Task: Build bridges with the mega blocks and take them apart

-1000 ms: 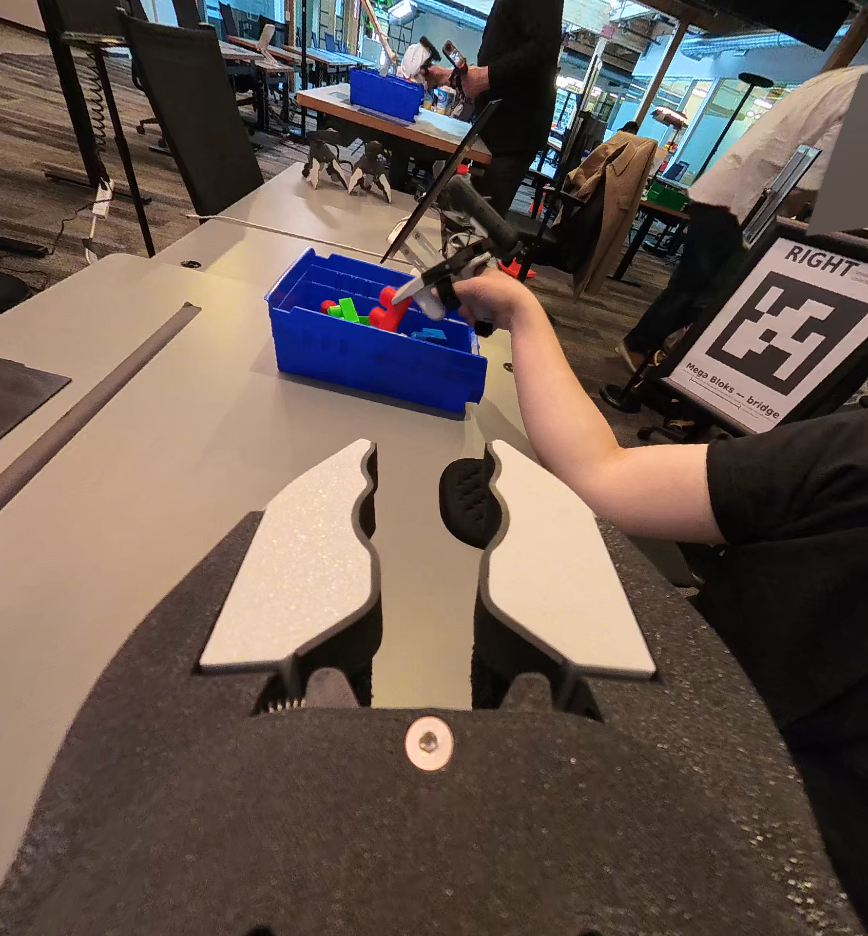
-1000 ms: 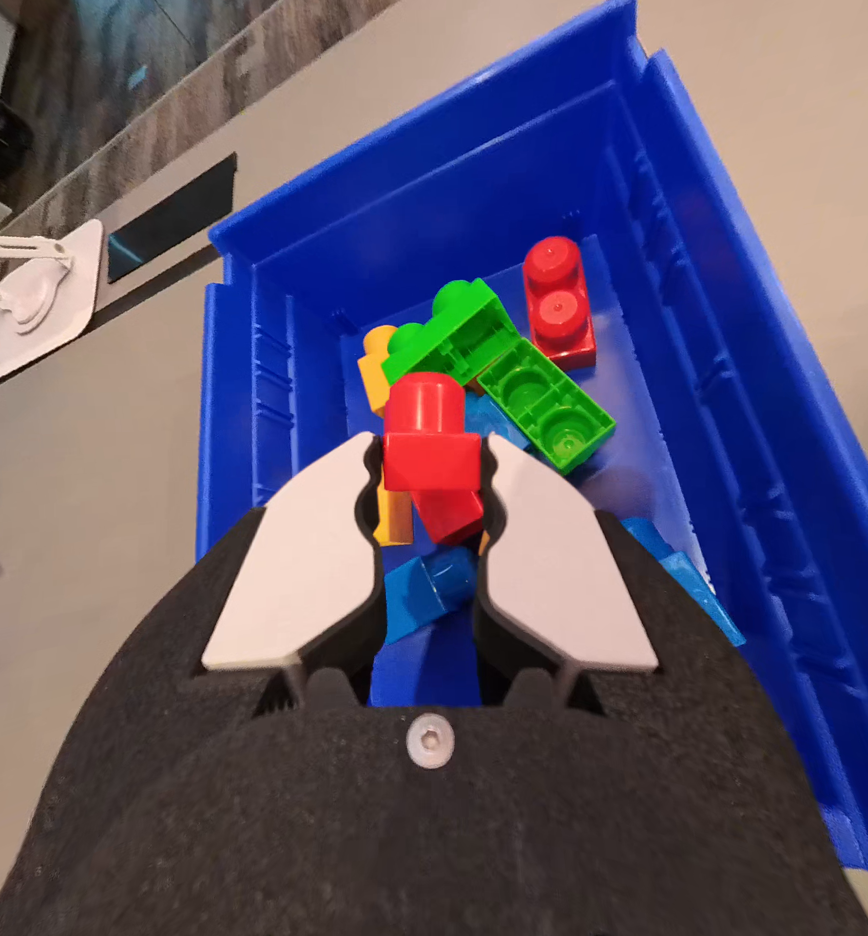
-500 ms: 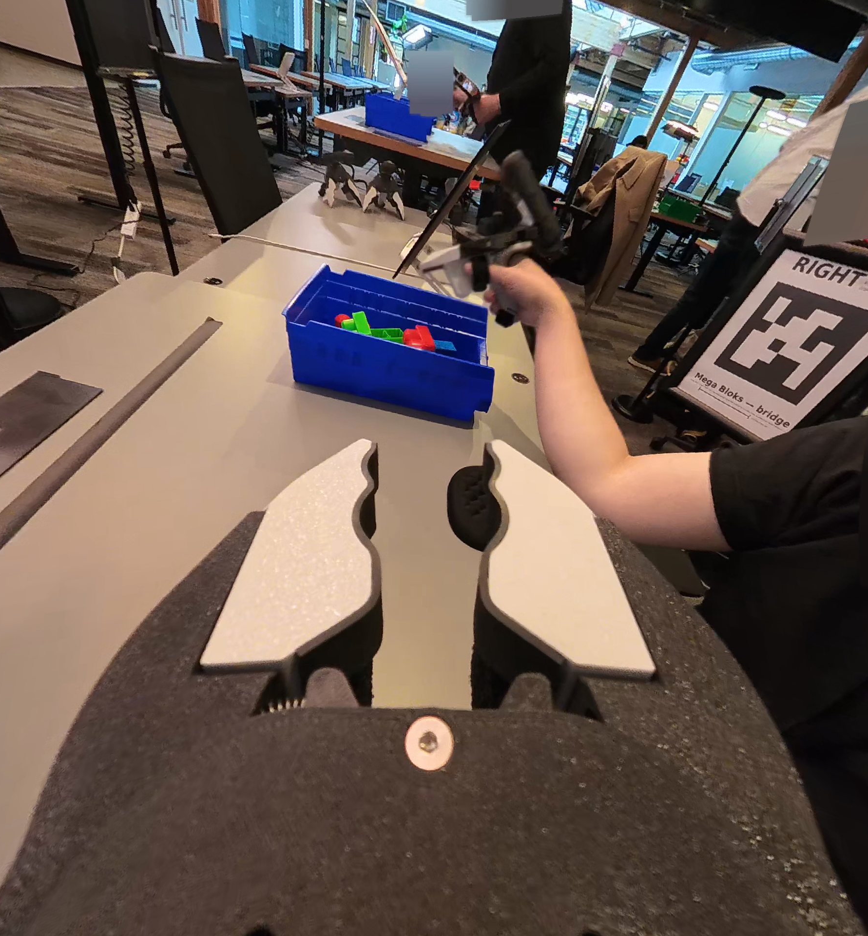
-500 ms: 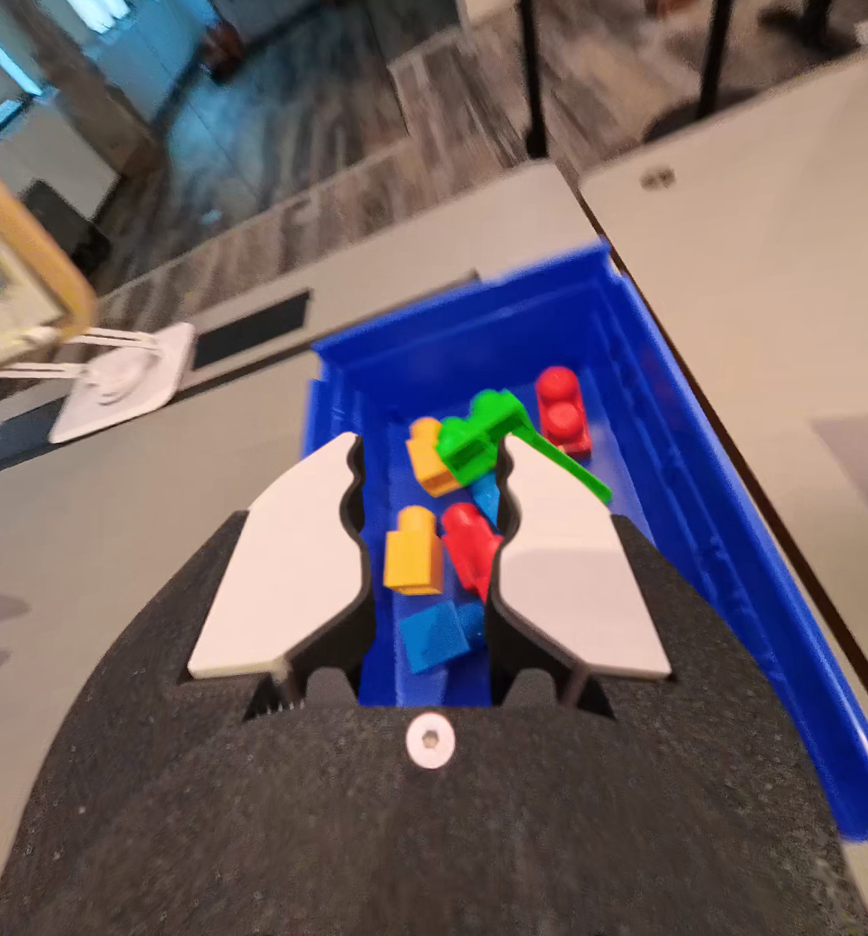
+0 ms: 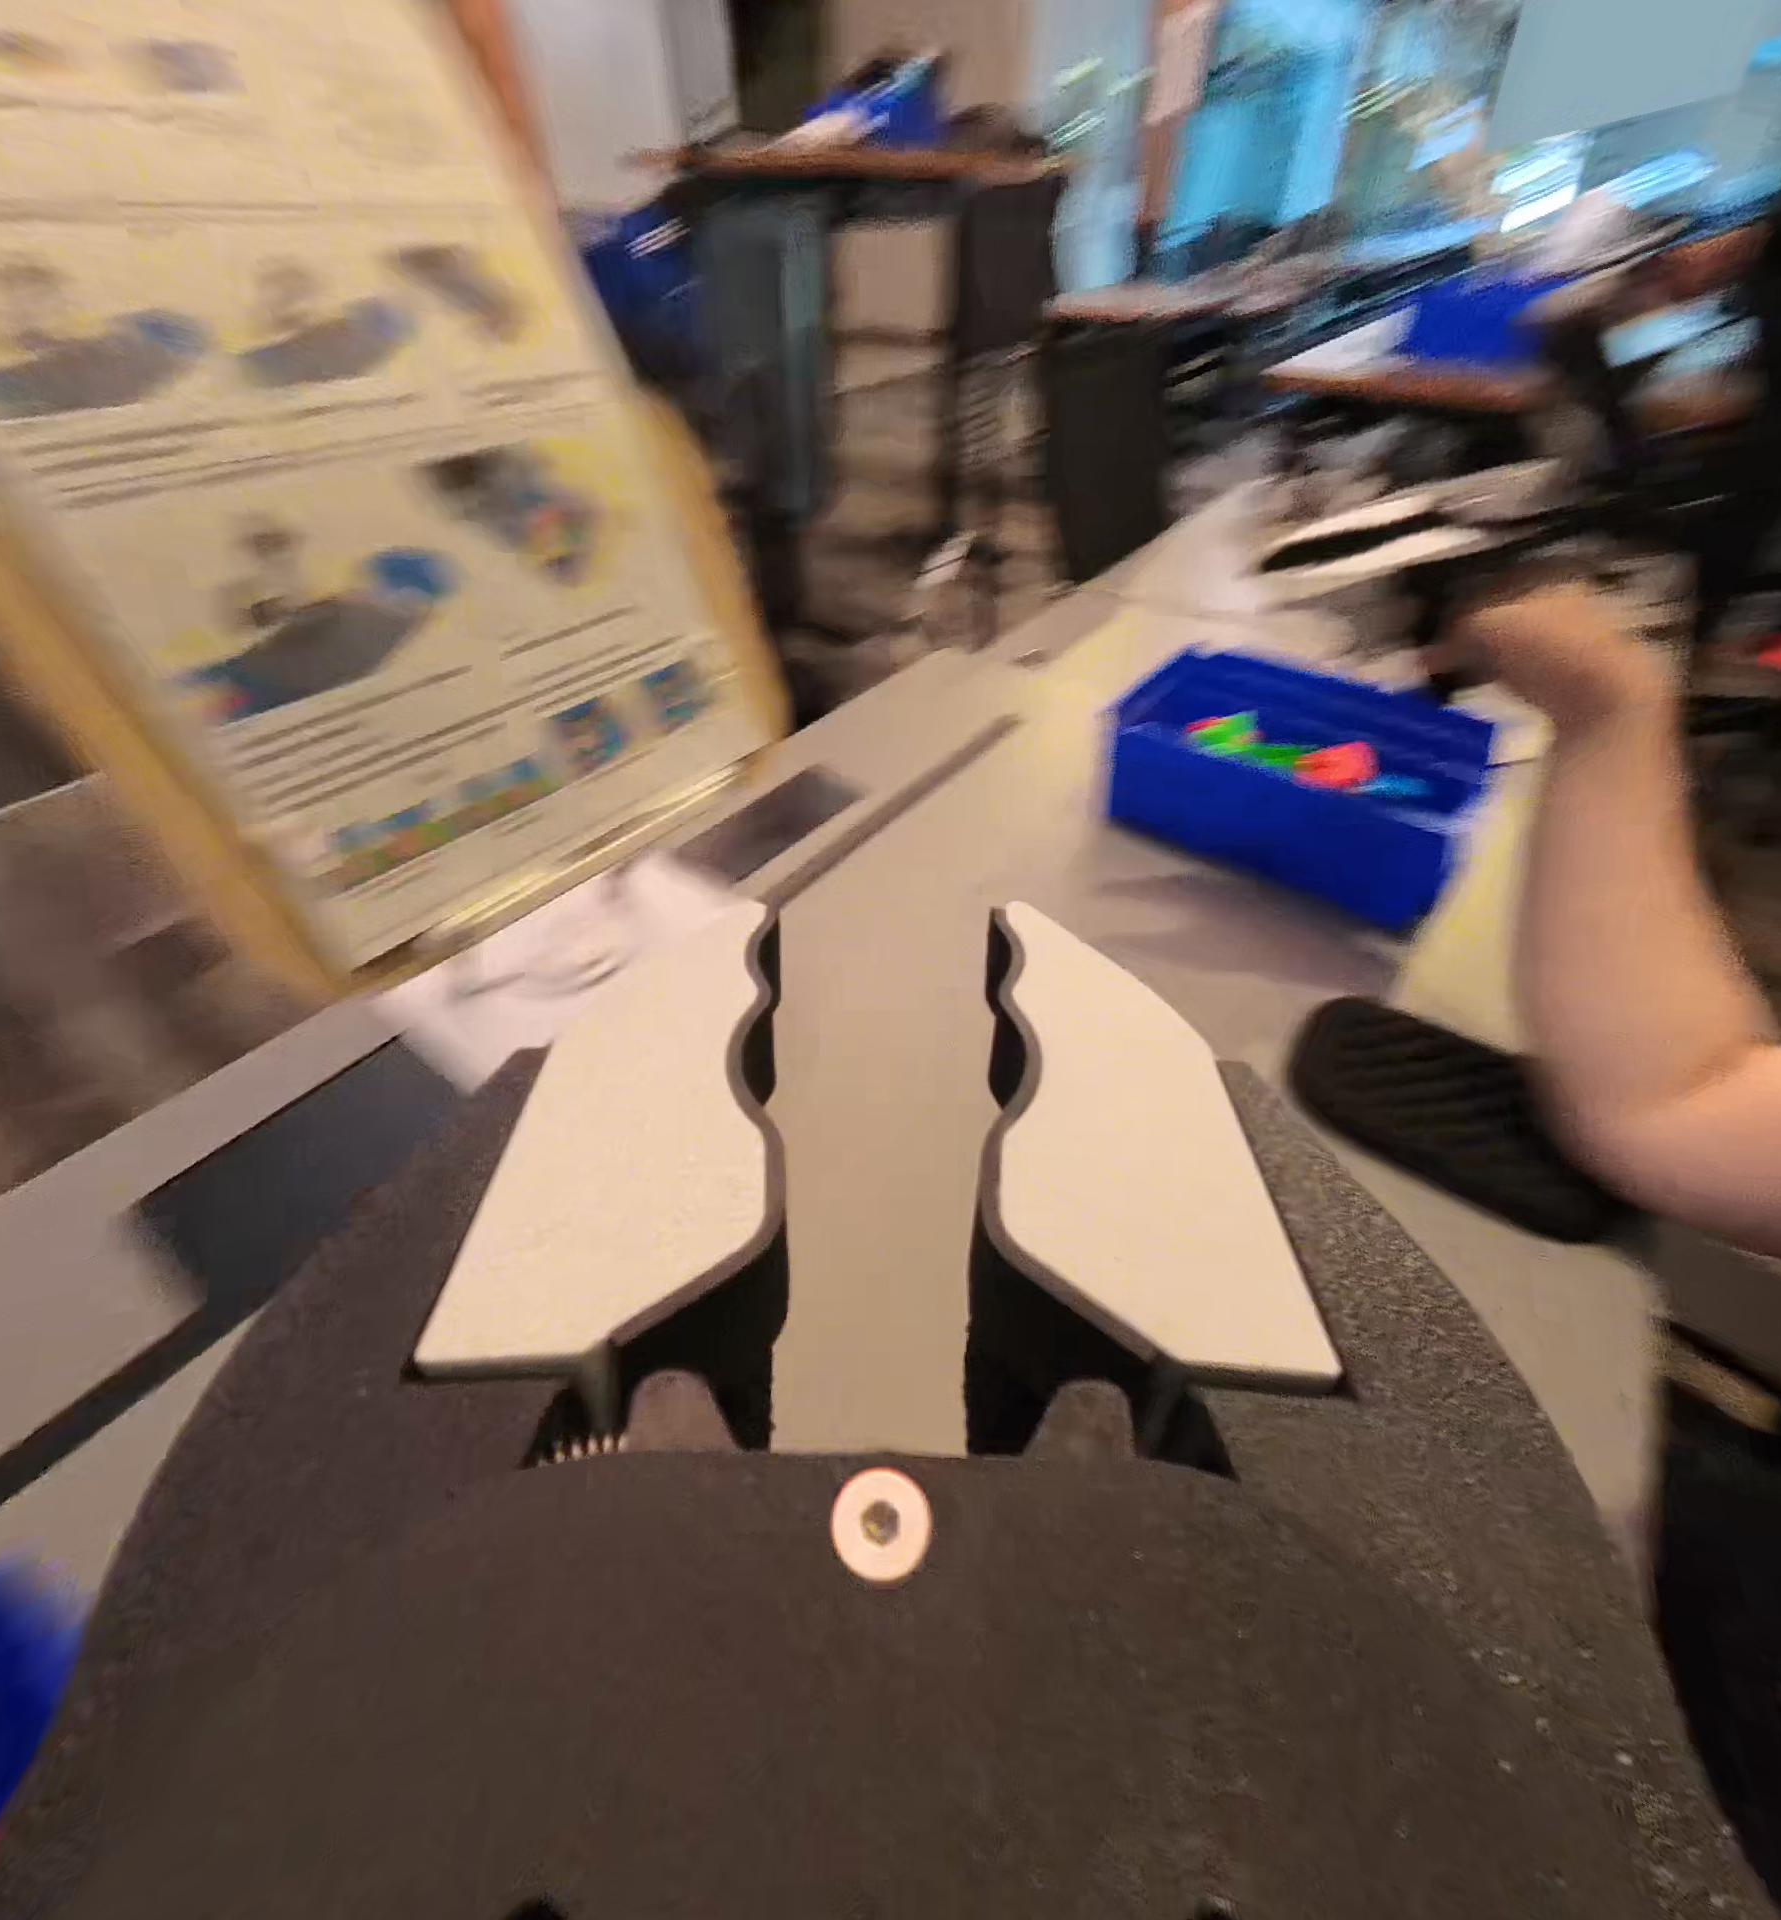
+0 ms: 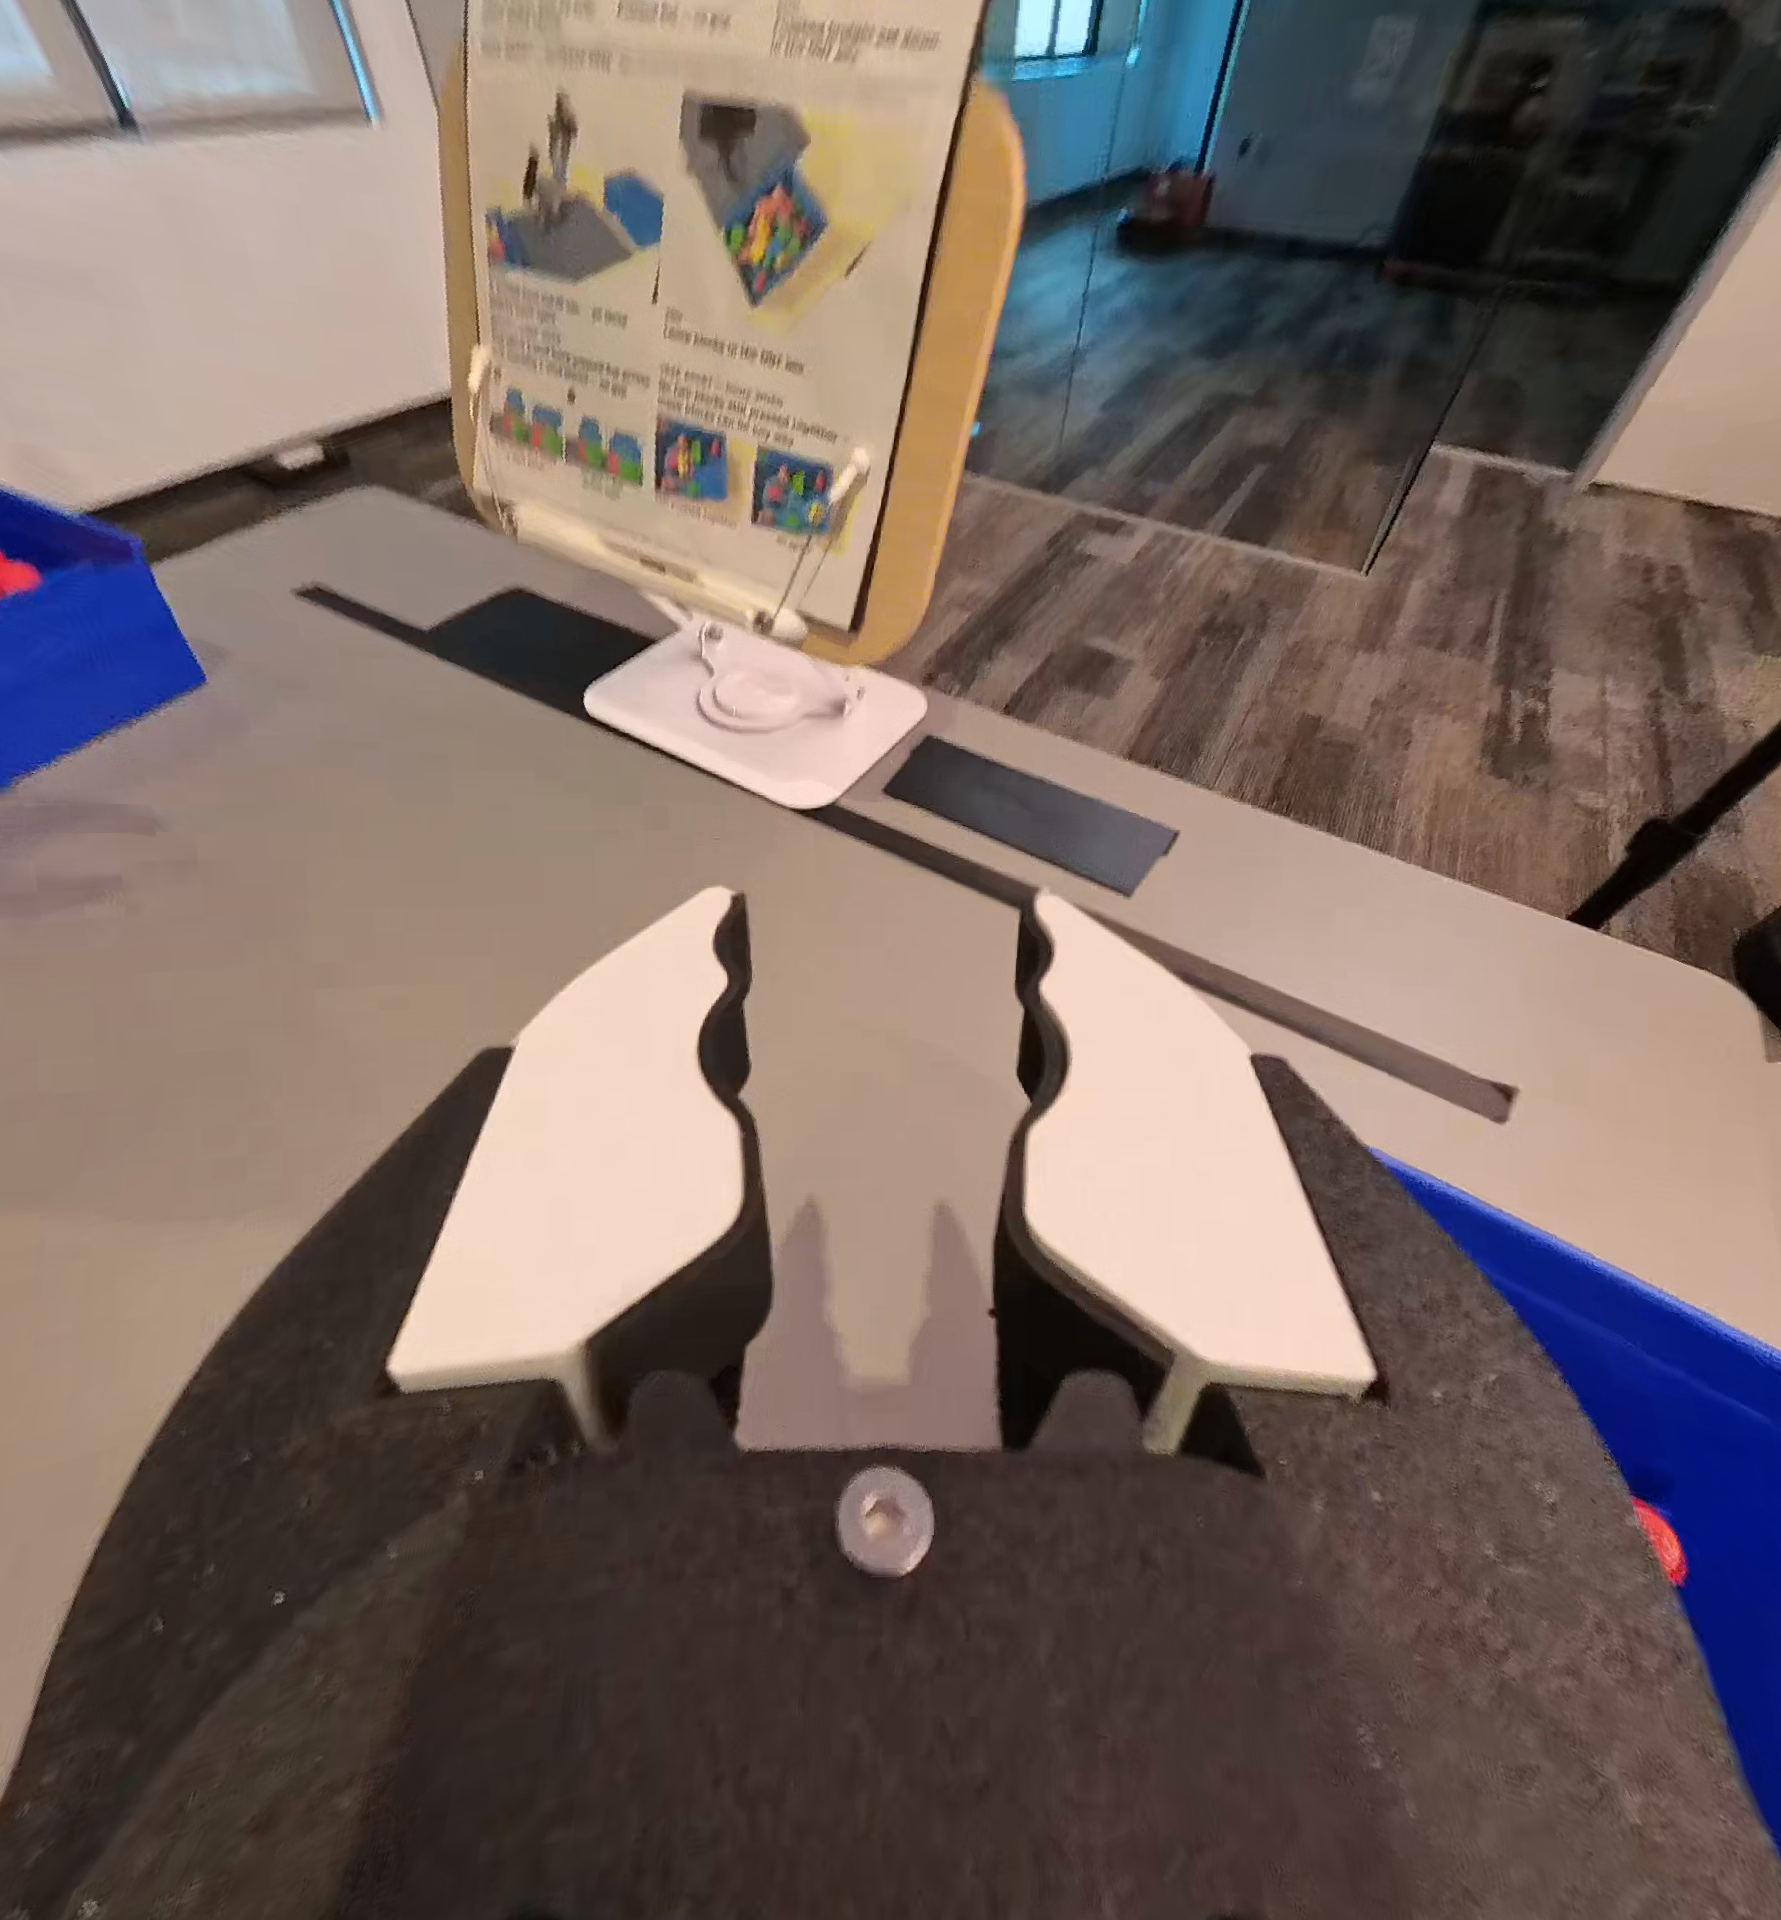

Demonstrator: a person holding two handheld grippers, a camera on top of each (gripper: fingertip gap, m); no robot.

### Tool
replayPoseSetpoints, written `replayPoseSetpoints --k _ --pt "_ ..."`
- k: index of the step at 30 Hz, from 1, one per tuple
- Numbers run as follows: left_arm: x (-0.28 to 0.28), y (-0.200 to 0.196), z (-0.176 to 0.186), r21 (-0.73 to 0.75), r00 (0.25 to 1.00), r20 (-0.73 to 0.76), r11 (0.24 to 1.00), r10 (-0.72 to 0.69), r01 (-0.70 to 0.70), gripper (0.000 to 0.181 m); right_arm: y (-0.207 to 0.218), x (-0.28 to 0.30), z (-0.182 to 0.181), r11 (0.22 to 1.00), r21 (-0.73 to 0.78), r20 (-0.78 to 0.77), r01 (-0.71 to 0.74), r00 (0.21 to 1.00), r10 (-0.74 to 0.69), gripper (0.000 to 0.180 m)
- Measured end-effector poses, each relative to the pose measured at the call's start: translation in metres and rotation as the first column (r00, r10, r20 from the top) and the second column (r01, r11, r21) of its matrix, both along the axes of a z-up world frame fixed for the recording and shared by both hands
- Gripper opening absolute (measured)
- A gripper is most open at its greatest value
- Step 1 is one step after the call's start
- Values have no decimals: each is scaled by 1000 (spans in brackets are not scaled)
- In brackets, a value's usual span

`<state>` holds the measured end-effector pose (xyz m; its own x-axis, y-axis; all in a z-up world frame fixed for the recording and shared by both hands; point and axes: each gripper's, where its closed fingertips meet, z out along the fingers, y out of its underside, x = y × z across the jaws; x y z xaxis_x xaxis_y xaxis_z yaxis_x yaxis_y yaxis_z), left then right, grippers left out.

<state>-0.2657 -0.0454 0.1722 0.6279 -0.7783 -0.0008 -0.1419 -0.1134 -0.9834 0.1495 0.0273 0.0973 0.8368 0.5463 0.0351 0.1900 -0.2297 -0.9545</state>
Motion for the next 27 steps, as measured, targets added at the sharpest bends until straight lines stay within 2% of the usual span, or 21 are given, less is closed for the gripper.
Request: replayPoseSetpoints --k 2,5,7,11,14,17,19,22,27 --pt "-55 21 -21 -37 965 -163 976 205 -214 38 6 -10 -12 999 -42 82 -19 996 23 49" --pt "-132 31 -72 -83 840 -463 930 282 -358 41 10 -20 -25 997 -75 207 -35 977 50 50" --pt "-176 35 -104 -51 736 -621 924 269 -380 48 12 -24 -27 997 -72 235 -40 970 55 51" --pt "-228 38 -167 -66 579 -803 946 139 -318 54 9 -37 -28 993 -75 193 -93 975 106 51" --pt "-254 45 -206 -93 440 -896 949 52 -302 63 4 -40 -25 987 -68 150 -145 977 154 51" --pt "-274 54 -229 -124 309 -950 952 -32 -281 67 -1 -35 -16 985 -45 80 -167 982 170 50" --pt "-278 61 -235 -148 290 -955 952 -67 -268 65 -3 -31 -10 985 -32 32 -169 985 170 49" --pt "-279 72 -245 -204 302 -945 946 -123 -253 62 -7 -25 -2 985 -2 -23 -173 985 173 48" --pt "-286 76 -262 -291 256 -939 926 -228 -241 58 -14 -22 5 980 19 -102 -197 975 198 46"
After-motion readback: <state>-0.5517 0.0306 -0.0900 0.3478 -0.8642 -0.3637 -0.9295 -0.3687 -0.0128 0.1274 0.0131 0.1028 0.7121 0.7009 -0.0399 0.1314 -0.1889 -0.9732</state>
